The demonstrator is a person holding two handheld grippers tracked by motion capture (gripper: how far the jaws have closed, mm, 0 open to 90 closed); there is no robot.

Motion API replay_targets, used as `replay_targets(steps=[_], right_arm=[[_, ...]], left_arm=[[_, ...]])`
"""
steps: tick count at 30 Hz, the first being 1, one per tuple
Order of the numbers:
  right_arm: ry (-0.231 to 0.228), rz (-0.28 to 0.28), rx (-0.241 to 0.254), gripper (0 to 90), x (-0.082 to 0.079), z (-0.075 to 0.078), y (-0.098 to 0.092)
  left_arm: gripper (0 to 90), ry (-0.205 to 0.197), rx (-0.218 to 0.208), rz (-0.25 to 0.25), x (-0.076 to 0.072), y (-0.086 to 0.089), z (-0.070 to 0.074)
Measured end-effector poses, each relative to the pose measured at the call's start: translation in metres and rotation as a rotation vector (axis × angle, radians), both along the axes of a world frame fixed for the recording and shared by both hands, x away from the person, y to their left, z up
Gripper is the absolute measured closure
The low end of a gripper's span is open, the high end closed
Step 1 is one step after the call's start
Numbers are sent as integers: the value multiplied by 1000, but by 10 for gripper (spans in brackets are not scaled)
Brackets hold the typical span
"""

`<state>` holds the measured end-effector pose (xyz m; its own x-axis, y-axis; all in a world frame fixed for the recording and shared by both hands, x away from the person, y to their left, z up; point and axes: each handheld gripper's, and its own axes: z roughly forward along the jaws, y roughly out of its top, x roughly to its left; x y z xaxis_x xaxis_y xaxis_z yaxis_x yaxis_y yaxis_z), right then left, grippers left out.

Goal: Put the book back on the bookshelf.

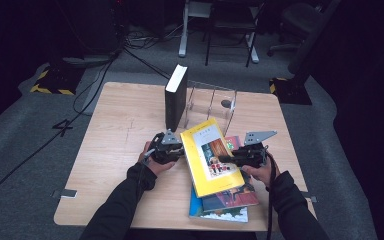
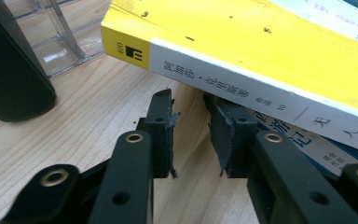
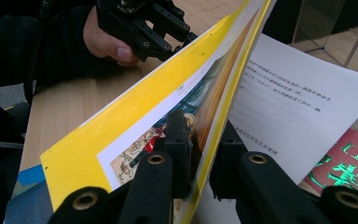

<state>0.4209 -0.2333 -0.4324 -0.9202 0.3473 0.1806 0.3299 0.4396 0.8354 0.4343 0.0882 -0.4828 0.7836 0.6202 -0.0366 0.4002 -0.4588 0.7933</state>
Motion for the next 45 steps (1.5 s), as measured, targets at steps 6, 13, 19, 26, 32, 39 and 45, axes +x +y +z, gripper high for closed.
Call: replay_targets(steps=[6,13,19,26,32,39,45], right_arm=[[-20,9,55,829,-6,2,-2],[-62,24,83,834,-13,10,-3],[-118,31,86,824,-19,21,-6],[-172,33,70,804,-23,33,-8],[-205,31,76,790,-25,40,-6],[-232,25,62,820,-26,45,-4],[-280,-8,75,860,-29,48,-7]], left_arm=[[519,13,-49,49,6,3,3],[636,-26,-98,2,5,8,19],[846,-97,-99,-67,-5,5,48],[896,-158,-99,-100,-9,1,80],[897,-204,-93,-143,-12,-10,104],[897,-234,-74,-162,-17,-21,121],[898,-262,-82,-173,-20,-26,135]])
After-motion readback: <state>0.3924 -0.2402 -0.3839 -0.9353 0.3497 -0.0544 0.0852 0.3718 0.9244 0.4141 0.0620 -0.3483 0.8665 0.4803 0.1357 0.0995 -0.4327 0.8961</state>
